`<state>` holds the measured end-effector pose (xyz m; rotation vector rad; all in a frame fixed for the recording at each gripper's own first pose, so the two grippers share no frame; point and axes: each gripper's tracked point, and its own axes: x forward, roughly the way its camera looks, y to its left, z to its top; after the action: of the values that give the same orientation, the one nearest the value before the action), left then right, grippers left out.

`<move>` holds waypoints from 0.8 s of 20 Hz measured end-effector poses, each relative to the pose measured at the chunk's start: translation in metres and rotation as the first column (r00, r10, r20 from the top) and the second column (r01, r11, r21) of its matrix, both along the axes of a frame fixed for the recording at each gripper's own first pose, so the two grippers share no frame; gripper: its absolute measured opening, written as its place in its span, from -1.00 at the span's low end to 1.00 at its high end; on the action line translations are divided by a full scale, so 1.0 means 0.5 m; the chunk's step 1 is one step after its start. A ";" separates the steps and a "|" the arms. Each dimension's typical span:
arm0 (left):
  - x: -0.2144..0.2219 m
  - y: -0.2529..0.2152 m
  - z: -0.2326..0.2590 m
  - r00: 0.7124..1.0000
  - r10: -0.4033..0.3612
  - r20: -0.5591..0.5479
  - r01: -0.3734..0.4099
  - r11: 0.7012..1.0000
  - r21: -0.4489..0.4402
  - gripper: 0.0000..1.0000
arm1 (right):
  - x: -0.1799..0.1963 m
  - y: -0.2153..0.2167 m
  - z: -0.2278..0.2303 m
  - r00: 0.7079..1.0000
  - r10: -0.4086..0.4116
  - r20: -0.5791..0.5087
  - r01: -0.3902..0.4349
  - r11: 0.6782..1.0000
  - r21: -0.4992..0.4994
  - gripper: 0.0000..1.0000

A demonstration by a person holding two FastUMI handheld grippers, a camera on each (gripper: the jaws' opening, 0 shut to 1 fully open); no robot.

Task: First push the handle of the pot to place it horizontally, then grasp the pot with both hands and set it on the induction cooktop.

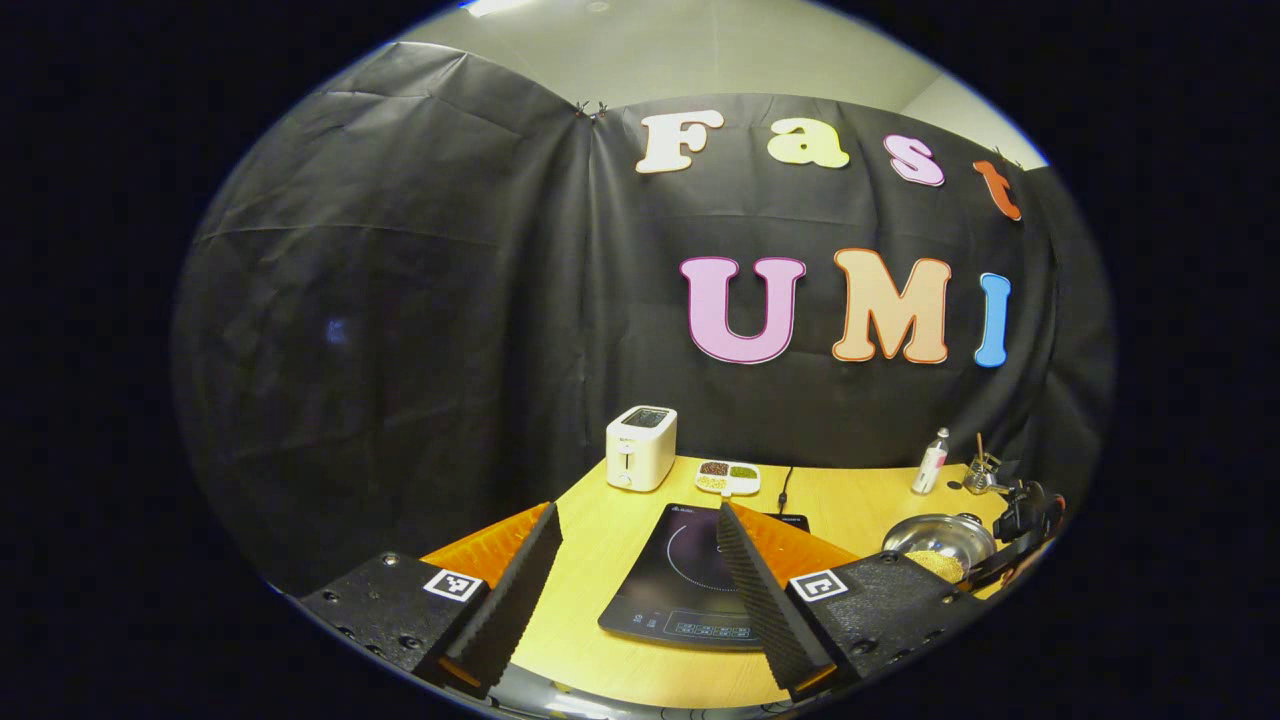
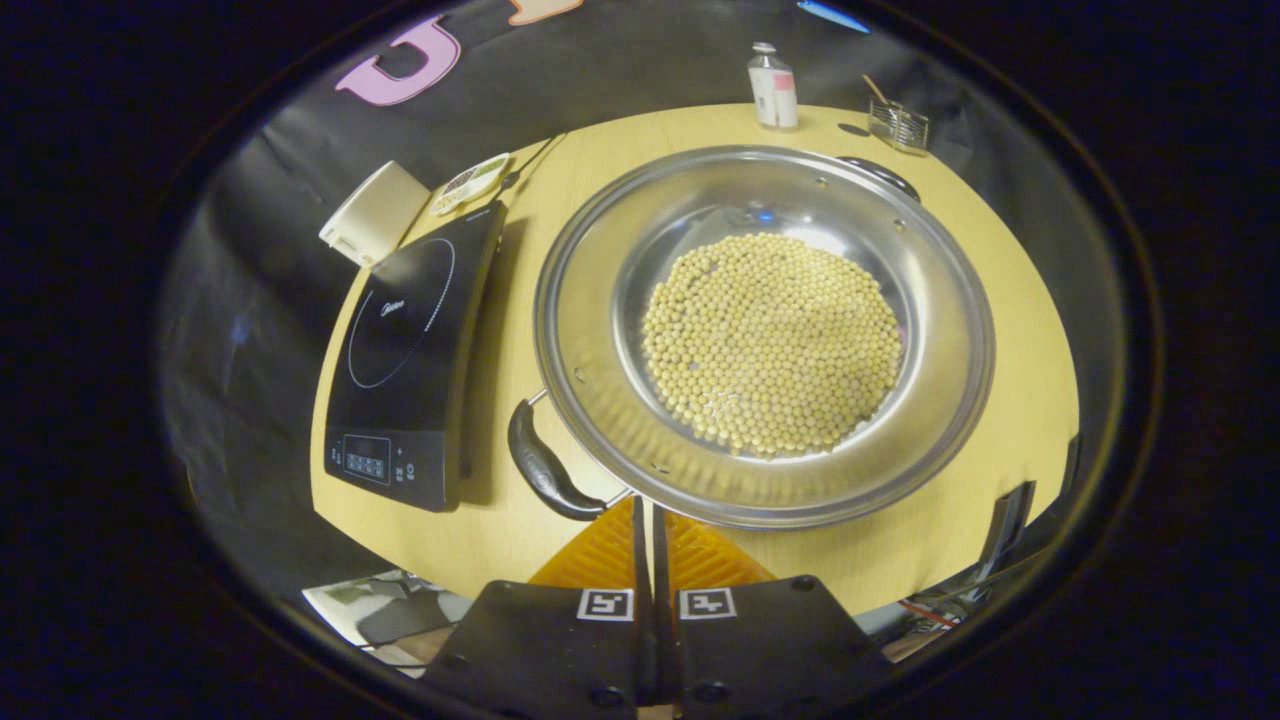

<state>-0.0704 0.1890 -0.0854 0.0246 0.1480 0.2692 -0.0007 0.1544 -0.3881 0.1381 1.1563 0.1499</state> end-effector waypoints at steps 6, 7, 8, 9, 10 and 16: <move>0.004 -0.006 -0.011 1.000 -0.028 -0.013 0.027 1.000 -0.005 0.84 | 0.034 0.066 0.013 0.999 -0.048 -0.014 0.049 0.997 0.060 -0.94; 0.005 -0.006 -0.011 0.999 -0.029 -0.015 0.029 1.000 -0.002 0.84 | 0.043 0.075 0.014 0.998 -0.064 -0.018 0.065 0.995 0.073 -0.94; 0.005 -0.006 -0.013 0.999 -0.031 -0.017 0.031 1.000 -0.001 0.84 | 0.046 0.084 0.016 0.997 -0.079 -0.022 0.081 0.993 0.086 -0.94; 0.006 -0.006 -0.013 0.999 -0.033 -0.021 0.033 0.999 -0.002 0.92 | 0.054 0.092 0.018 0.995 -0.092 -0.026 0.094 0.991 0.099 -0.94; 0.005 -0.006 -0.017 0.999 -0.035 -0.024 0.035 0.999 -0.003 0.84 | 0.064 0.101 0.017 0.994 -0.104 -0.031 0.107 0.988 0.111 -0.95; -0.003 0.002 -0.028 0.998 -0.036 -0.045 0.036 0.999 -0.001 0.92 | 0.121 0.146 0.031 0.978 -0.208 -0.035 0.211 0.962 0.171 -1.00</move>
<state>-0.0722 0.1901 -0.0994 0.0331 0.1918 0.2325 0.0596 0.2277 -0.3725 0.4158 1.1372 0.0621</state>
